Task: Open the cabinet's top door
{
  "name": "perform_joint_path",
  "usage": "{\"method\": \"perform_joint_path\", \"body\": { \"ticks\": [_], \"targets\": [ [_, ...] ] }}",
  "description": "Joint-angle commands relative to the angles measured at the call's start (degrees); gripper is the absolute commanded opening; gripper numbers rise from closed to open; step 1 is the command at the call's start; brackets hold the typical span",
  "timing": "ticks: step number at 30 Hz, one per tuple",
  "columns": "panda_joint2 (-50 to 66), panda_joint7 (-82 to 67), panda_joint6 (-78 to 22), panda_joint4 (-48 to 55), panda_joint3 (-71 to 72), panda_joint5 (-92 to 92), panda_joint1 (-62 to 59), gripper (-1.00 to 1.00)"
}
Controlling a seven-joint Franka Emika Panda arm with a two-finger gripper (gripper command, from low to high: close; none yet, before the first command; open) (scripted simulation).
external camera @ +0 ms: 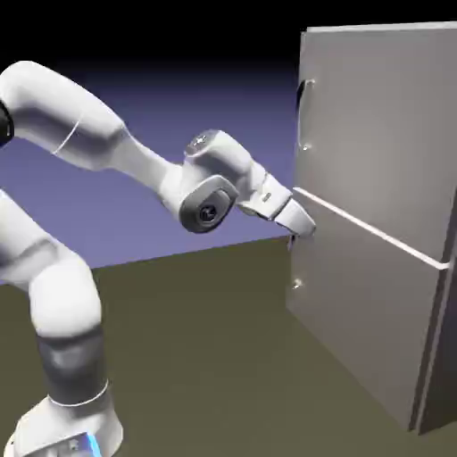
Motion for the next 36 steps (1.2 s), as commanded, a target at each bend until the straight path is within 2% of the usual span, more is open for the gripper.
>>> {"method": "perform_joint_path", "body": {
  "ticks": [1,36],
  "targets": [
    [-0.74,-1.2,-0.07,0.75,1.4,2.5,-1.27,0.0],
    [-26.65,-42.99,-2.58,27.03,50.33,89.72,-45.5,0.0]
  ]
}}
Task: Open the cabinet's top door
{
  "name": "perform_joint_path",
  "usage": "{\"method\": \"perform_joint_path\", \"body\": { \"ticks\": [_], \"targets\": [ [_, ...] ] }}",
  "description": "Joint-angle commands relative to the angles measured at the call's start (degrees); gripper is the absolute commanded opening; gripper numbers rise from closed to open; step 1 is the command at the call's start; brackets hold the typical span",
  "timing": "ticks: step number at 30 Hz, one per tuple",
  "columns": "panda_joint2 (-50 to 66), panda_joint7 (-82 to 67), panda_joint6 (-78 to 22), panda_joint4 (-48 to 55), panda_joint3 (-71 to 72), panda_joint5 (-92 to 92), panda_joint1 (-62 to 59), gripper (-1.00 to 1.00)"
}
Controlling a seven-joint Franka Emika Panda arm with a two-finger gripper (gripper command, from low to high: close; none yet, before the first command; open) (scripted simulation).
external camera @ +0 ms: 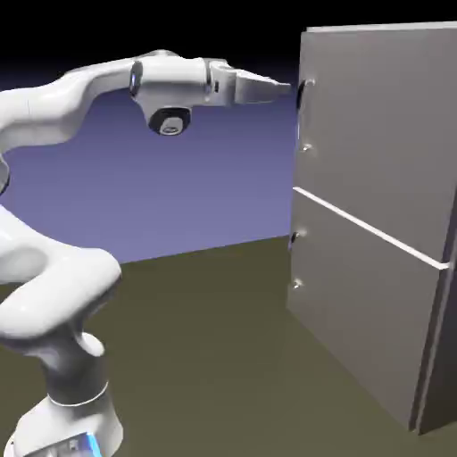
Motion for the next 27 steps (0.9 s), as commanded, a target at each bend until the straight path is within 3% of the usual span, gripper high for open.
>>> {"method": "perform_joint_path", "body": {
  "ticks": [1,11,18,19,27],
  "targets": [
    [-0.74,-1.2,-0.07,0.75,1.4,2.5,-1.27,0.0],
    [-8.15,-13.14,-0.79,8.26,15.38,27.42,-13.91,0.0],
    [-8.26,-13.24,-2.83,15.91,18.79,30.15,-23.88,0.0],
    [-8.26,-13.24,-2.83,15.91,18.8,30.15,-23.89,-1.0],
    [-12.03,-21.8,-14.89,1.38,9.81,35.89,-11.52,-1.0]
  ]
}}
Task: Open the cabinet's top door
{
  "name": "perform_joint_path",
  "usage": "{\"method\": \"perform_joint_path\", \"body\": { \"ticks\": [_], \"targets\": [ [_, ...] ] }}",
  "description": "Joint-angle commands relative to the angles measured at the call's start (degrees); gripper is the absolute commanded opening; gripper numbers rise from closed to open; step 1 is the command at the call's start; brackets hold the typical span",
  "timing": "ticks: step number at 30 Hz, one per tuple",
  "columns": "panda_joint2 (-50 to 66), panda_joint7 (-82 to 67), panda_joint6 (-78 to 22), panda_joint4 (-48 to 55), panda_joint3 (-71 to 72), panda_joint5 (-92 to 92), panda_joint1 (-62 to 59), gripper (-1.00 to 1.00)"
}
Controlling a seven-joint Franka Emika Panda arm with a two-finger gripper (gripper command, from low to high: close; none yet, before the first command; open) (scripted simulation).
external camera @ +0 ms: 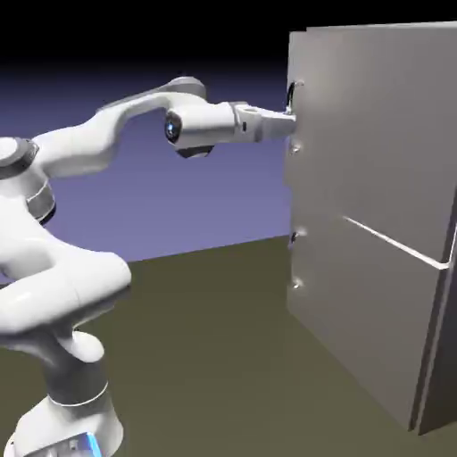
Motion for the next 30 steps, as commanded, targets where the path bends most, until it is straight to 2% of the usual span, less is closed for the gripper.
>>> {"method": "perform_joint_path", "body": {
  "ticks": [1,15,22,30],
  "targets": [
    [-0.38,-1.0,-1.59,-2.08,-1.33,0.21,1.85,-1.0],
    [-7.39,-9.48,-24.84,-28.61,-26.93,-12.19,25.73,-1.0],
    [-11.01,-10.57,-34.57,-35.17,-41.47,-24.49,30.27,-1.0],
    [-12.12,-11.94,-44.96,-37.85,-58.08,-39.22,31.14,-1.0]
  ]
}}
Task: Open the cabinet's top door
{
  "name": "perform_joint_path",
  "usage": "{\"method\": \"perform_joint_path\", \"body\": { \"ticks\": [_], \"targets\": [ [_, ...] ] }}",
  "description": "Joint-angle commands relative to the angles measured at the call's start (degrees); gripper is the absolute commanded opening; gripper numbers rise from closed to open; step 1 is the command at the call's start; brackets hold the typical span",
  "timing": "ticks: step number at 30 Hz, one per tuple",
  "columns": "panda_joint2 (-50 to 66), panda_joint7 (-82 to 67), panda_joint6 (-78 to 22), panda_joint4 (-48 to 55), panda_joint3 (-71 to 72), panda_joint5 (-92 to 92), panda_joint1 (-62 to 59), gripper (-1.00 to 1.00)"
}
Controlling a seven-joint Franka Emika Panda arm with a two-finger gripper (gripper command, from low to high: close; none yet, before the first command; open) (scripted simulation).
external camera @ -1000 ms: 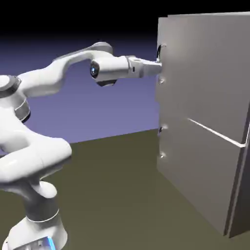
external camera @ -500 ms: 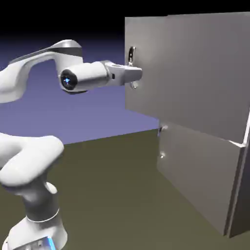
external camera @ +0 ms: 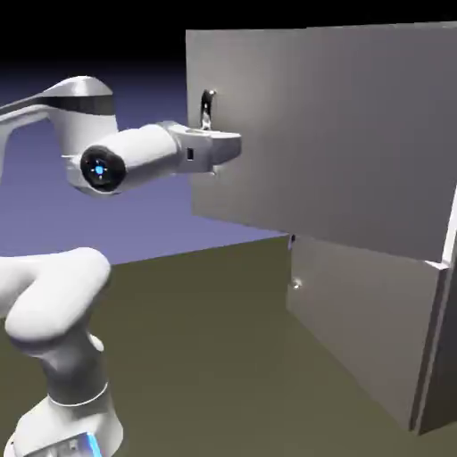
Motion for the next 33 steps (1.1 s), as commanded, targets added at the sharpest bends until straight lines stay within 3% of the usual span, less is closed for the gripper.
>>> {"method": "perform_joint_path", "body": {
  "ticks": [1,16,33],
  "targets": [
    [0.17,-0.23,-1.23,-0.03,-2.07,-1.88,-0.03,-1.0],
    [12.09,-6.06,-22.27,8.61,-33.22,-29.29,3.27,-1.0],
    [32.04,-11.82,-49.14,39.96,-66.92,-49.97,32.08,-1.0]
  ]
}}
